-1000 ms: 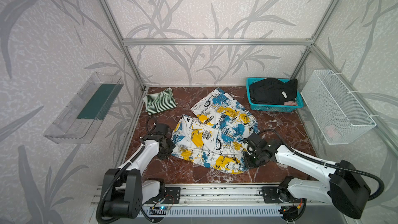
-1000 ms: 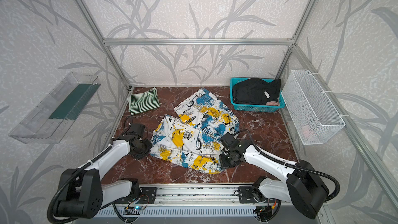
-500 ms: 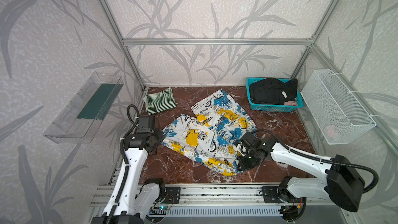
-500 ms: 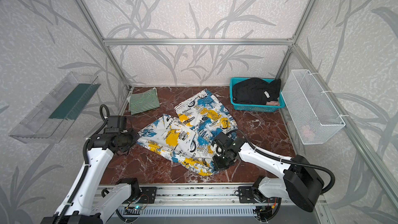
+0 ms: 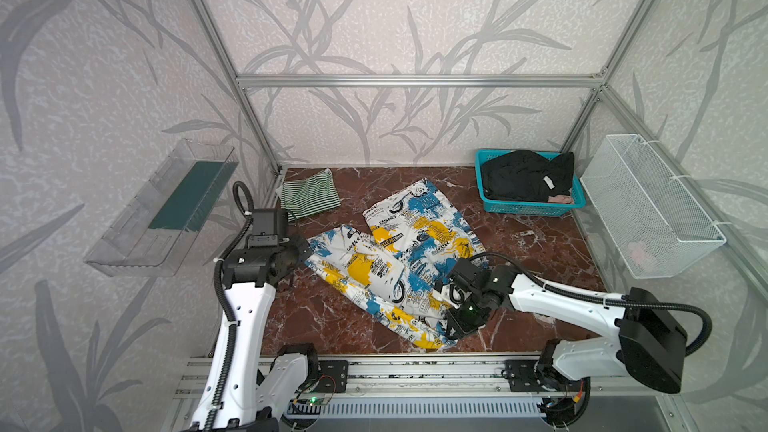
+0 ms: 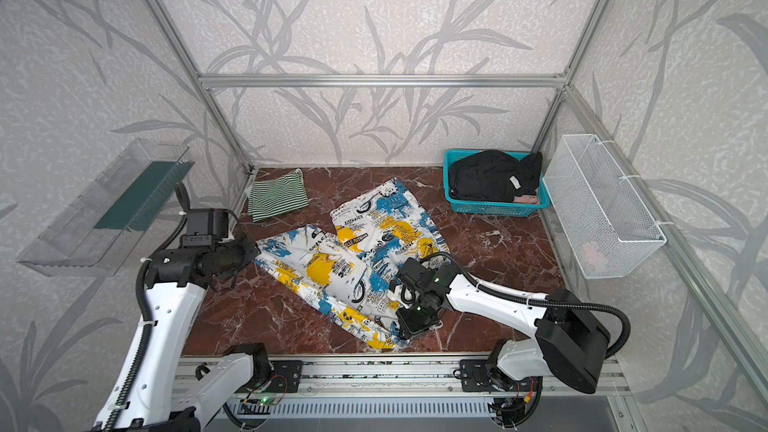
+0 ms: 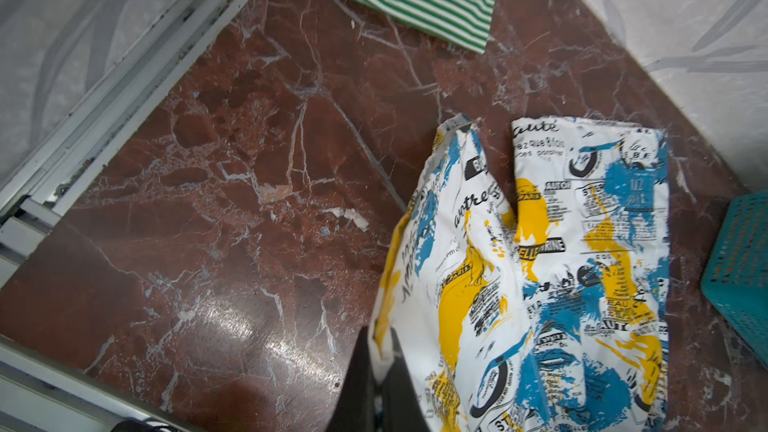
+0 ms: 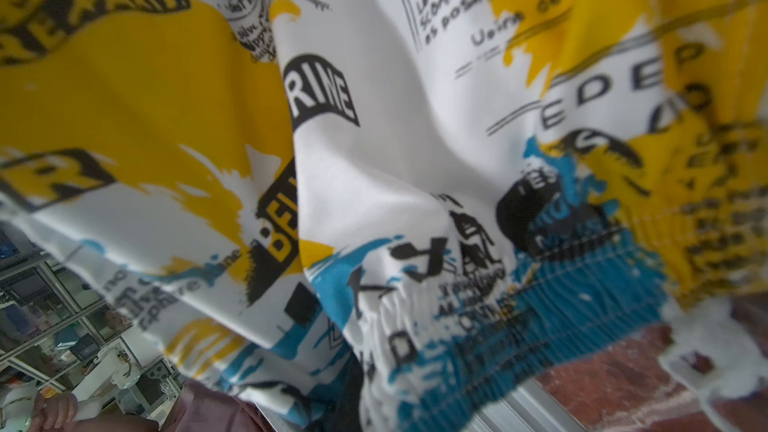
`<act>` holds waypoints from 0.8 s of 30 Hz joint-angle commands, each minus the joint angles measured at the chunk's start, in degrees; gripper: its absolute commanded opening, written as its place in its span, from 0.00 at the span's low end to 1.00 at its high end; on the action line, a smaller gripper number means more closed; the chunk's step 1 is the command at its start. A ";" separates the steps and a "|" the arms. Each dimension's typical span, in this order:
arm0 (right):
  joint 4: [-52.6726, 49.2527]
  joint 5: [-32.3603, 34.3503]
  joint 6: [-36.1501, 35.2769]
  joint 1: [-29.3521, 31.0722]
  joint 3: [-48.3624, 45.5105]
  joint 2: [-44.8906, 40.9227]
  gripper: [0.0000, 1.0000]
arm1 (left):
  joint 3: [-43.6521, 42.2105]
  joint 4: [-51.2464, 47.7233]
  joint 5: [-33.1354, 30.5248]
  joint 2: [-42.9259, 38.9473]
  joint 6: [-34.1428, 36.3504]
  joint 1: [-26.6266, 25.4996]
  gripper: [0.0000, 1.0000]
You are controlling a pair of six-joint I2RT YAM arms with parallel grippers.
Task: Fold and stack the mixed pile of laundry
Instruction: 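Lift the leg toward the far corner with the left gripper while the right holds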
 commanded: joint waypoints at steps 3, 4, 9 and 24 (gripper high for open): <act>-4.95 0.42 1.77 -0.51 2.52 -5.89 0.00 | 11.75 4.00 3.58 6.23 4.51 0.95 0.00; -4.90 0.39 2.37 -1.15 2.87 -6.94 0.00 | 13.74 4.76 5.04 7.70 4.72 0.83 0.00; -4.67 0.30 5.12 -3.50 2.03 -12.07 0.00 | 22.34 9.68 12.69 16.34 3.50 0.15 0.00; 2.65 -4.68 11.05 -10.10 -4.34 -17.34 0.00 | 56.06 9.85 12.72 51.65 6.80 -15.53 0.00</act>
